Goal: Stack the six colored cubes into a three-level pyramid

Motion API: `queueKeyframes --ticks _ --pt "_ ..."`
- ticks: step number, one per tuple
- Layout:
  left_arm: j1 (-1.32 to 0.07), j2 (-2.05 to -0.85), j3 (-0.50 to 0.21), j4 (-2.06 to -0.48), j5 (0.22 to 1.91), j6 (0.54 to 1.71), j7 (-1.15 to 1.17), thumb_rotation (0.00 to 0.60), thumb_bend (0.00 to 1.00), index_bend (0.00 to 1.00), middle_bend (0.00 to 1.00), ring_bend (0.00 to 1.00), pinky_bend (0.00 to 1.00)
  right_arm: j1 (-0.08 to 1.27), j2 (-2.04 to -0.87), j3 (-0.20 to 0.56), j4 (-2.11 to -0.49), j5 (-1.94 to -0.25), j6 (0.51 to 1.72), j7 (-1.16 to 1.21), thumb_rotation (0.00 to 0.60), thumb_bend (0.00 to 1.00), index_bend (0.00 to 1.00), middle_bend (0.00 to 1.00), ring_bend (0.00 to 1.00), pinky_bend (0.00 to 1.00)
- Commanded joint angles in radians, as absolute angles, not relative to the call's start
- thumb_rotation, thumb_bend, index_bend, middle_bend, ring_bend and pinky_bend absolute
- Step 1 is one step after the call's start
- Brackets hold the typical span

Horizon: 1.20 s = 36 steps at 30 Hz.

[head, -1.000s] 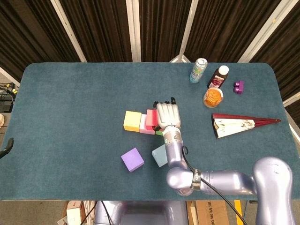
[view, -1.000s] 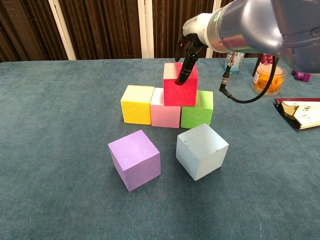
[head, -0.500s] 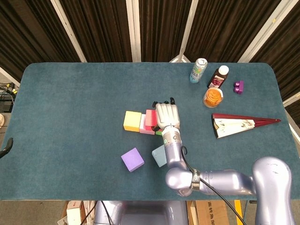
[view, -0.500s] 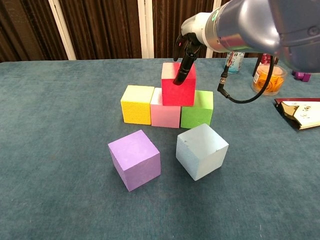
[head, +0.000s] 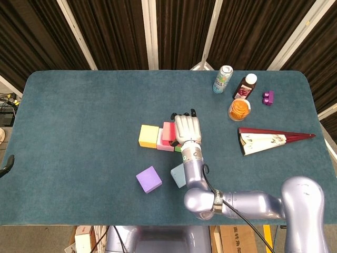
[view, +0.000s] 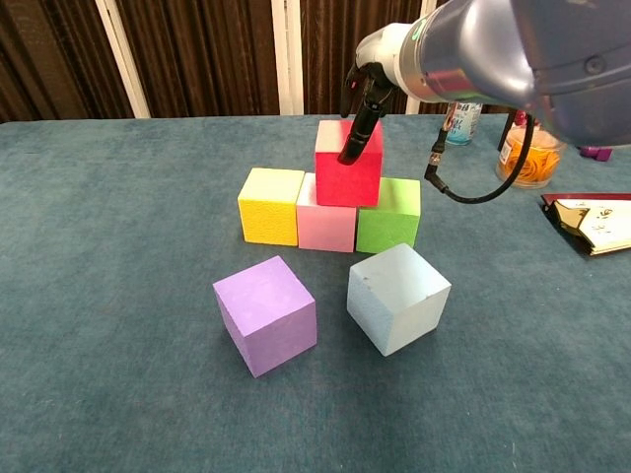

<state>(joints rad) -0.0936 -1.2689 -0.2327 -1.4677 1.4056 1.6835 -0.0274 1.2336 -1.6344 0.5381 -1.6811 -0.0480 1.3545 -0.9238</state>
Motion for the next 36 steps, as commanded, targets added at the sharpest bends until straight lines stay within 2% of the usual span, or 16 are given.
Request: queueKeyframes --ticks 1,18,36 --pt "-0.094 -1.269 -0.233 -1.467 1.405 1.684 -0.027 0.6 0.35 0.16 0.03 0.0 0.0 1.234 -1.637 0.539 -1.679 -0.049 1.355 -0.924 0.6 0.21 0.28 0.38 0.21 0.0" --pt "-0.094 -1.27 -0.234 -1.467 1.403 1.683 -0.025 0.6 0.35 0.16 0.03 0.0 0.0 1.232 -1.64 0.542 -1.679 -0.05 1.35 -0.931 0.6 0.17 0.25 0.37 0.2 0.0" --pt "-0.095 -1.271 -0.234 -1.467 1.402 1.681 -0.022 0.6 0.35 0.16 0.03 0.0 0.0 1.232 -1.643 0.545 -1.68 -0.054 1.348 -0.932 0.6 0.15 0.2 0.27 0.17 0.0"
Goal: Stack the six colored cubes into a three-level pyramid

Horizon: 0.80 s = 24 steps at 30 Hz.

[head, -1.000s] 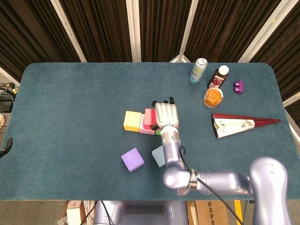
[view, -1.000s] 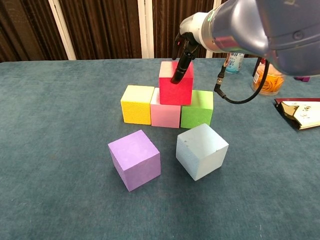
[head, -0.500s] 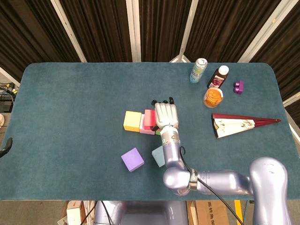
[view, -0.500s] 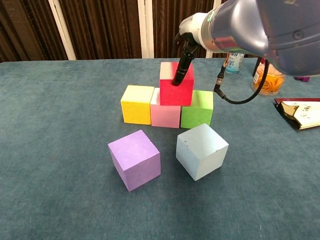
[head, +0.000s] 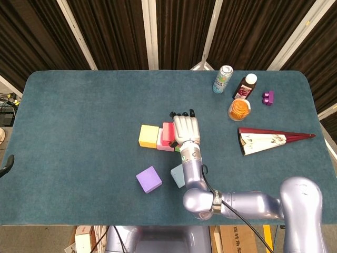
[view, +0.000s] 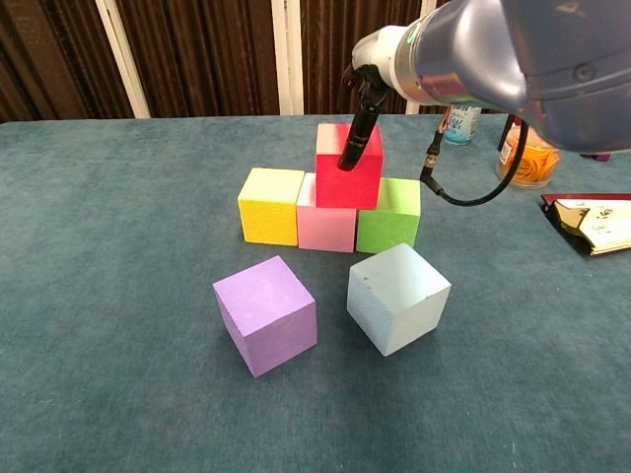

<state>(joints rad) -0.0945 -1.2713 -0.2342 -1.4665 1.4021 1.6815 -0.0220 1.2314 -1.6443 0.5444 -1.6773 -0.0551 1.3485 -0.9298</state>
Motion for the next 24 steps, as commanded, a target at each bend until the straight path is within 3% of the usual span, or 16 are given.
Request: queueKeyframes --ticks 1,7,12,18,24 --pt "-0.095 -1.271 -0.234 -1.467 1.402 1.681 -0.022 0.6 0.35 0.16 0.03 0.0 0.0 1.232 -1.642 0.545 -1.682 -0.053 1.347 -0.933 0.6 0.14 0.18 0.26 0.17 0.0" --pt "-0.094 -1.272 -0.236 -1.465 1.402 1.683 -0.022 0.6 0.35 0.15 0.03 0.0 0.0 1.224 -1.634 0.554 -1.702 -0.065 1.342 -0.914 0.6 0.1 0.08 0.11 0.13 0.0" --pt "-0.099 -1.275 -0.235 -1.454 1.404 1.678 -0.017 0.6 0.35 0.15 0.02 0.0 0.0 1.184 -1.588 0.575 -1.773 -0.12 1.353 -0.851 0.6 0.1 0.06 0.08 0.11 0.0" --pt "-0.104 -1.27 -0.222 -1.45 1.416 1.663 -0.015 0.6 0.35 0.15 0.02 0.0 0.0 1.05 -1.422 0.549 -1.987 -0.244 1.439 -0.781 0.6 0.1 0.06 0.08 0.1 0.0" --pt "-0.1 -1.243 -0.195 -1.475 1.444 1.646 -0.048 0.6 0.35 0.14 0.01 0.0 0.0 0.83 -1.194 0.432 -2.184 -0.426 1.523 -0.695 0.6 0.09 0.05 0.08 0.1 0.0"
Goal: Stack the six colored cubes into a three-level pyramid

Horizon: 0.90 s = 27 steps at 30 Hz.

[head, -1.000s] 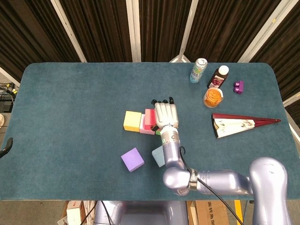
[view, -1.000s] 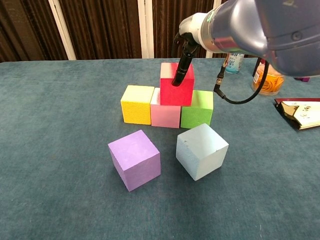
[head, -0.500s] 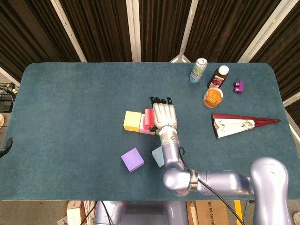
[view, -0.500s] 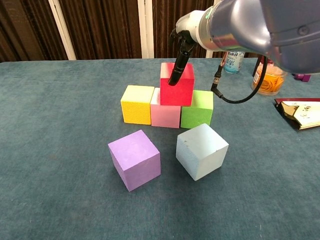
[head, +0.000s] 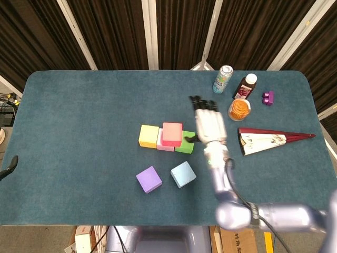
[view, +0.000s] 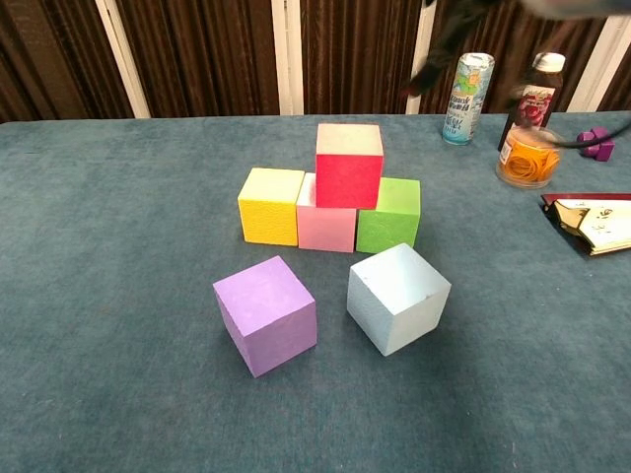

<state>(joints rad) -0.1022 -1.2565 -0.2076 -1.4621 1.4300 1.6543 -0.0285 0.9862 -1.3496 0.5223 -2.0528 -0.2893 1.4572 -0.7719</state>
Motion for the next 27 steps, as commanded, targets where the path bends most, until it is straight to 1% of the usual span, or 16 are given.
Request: queueKeyframes --ticks 1,2,5,8,10,13,17,19,22,27 --pt "-0.099 -1.236 -0.187 -1.481 1.452 1.641 -0.055 0.6 0.35 0.14 0.01 0.0 0.0 0.785 -1.156 0.4 -2.207 -0.473 1.527 -0.666 0.6 0.09 0.05 0.08 0.1 0.0" --pt "-0.099 -1.23 -0.181 -1.485 1.459 1.636 -0.06 0.6 0.35 0.14 0.01 0.0 0.0 0.751 -1.13 0.376 -2.217 -0.505 1.529 -0.646 0.6 0.09 0.05 0.08 0.1 0.0" --pt "-0.102 -1.207 -0.157 -1.503 1.481 1.61 -0.083 0.6 0.35 0.14 0.01 0.0 0.0 0.609 -1.036 0.27 -2.22 -0.674 1.515 -0.515 0.6 0.09 0.05 0.08 0.1 0.0" --pt "-0.109 -1.195 -0.141 -1.513 1.496 1.585 -0.085 0.6 0.35 0.14 0.01 0.0 0.0 0.483 -0.997 0.177 -2.17 -0.84 1.516 -0.356 0.6 0.09 0.05 0.08 0.1 0.0" --pt "-0.114 -1.187 -0.131 -1.515 1.507 1.573 -0.081 0.6 0.34 0.14 0.01 0.0 0.0 0.426 -0.996 0.135 -2.14 -0.917 1.537 -0.289 0.6 0.09 0.05 0.08 0.1 0.0" --pt "-0.131 -1.154 -0.112 -1.532 1.532 1.534 -0.081 0.6 0.31 0.13 0.01 0.0 0.0 0.324 -1.028 0.044 -2.046 -1.075 1.61 -0.219 0.6 0.09 0.05 0.08 0.09 0.0" --pt "-0.169 -1.087 -0.092 -1.558 1.571 1.467 -0.089 0.6 0.31 0.13 0.01 0.0 0.0 0.235 -1.085 -0.03 -1.899 -1.243 1.675 -0.127 0.6 0.09 0.05 0.08 0.09 0.0" --pt "-0.202 -1.043 -0.081 -1.571 1.605 1.42 -0.097 0.6 0.31 0.12 0.01 0.0 0.0 0.198 -1.109 -0.04 -1.838 -1.282 1.7 -0.066 0.6 0.09 0.05 0.08 0.09 0.0" --pt "-0.251 -0.982 -0.073 -1.603 1.641 1.35 -0.084 0.6 0.31 0.11 0.01 0.0 0.0 0.165 -1.139 -0.037 -1.774 -1.303 1.718 -0.019 0.6 0.09 0.05 0.08 0.09 0.0" --pt "-0.35 -0.884 -0.068 -1.689 1.67 1.189 -0.004 0.6 0.27 0.1 0.01 0.0 0.0 0.14 -1.165 -0.017 -1.738 -1.31 1.708 0.016 0.6 0.09 0.05 0.08 0.08 0.0"
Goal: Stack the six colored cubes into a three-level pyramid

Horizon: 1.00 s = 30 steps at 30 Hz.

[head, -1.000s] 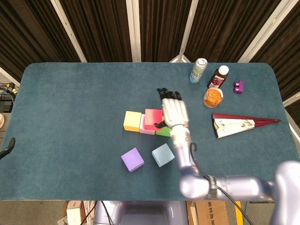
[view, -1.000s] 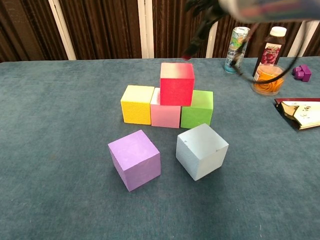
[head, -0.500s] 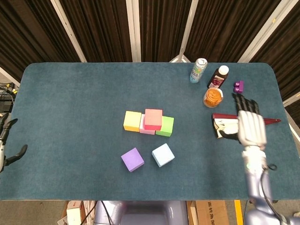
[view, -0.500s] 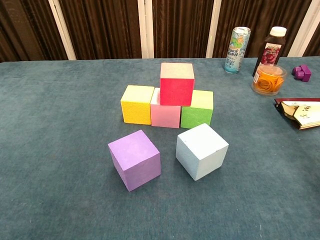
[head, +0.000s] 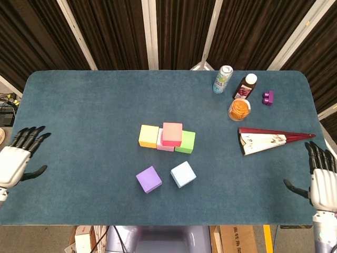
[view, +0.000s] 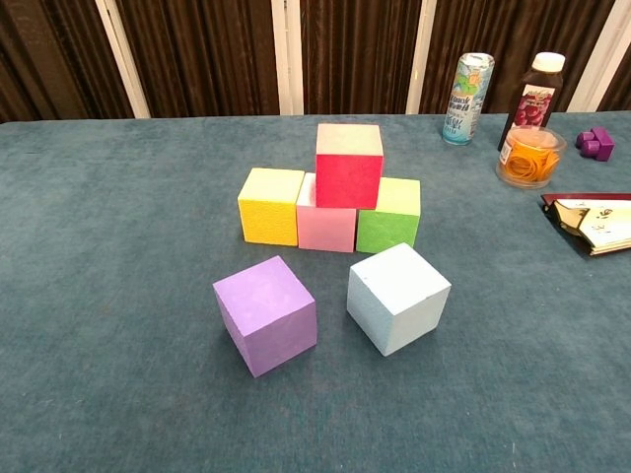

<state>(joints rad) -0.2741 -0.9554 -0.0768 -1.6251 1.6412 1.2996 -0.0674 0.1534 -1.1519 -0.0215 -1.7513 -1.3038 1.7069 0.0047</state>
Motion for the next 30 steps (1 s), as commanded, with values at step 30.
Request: queueKeyframes --ticks 30 --pt "-0.823 -1.169 -0.111 -1.708 1.557 0.594 0.186 0.6 0.25 0.07 0.02 0.0 0.0 0.098 -1.252 0.145 -1.718 -1.139 1.617 -0.13 0.6 0.09 0.05 0.08 0.08 0.0"
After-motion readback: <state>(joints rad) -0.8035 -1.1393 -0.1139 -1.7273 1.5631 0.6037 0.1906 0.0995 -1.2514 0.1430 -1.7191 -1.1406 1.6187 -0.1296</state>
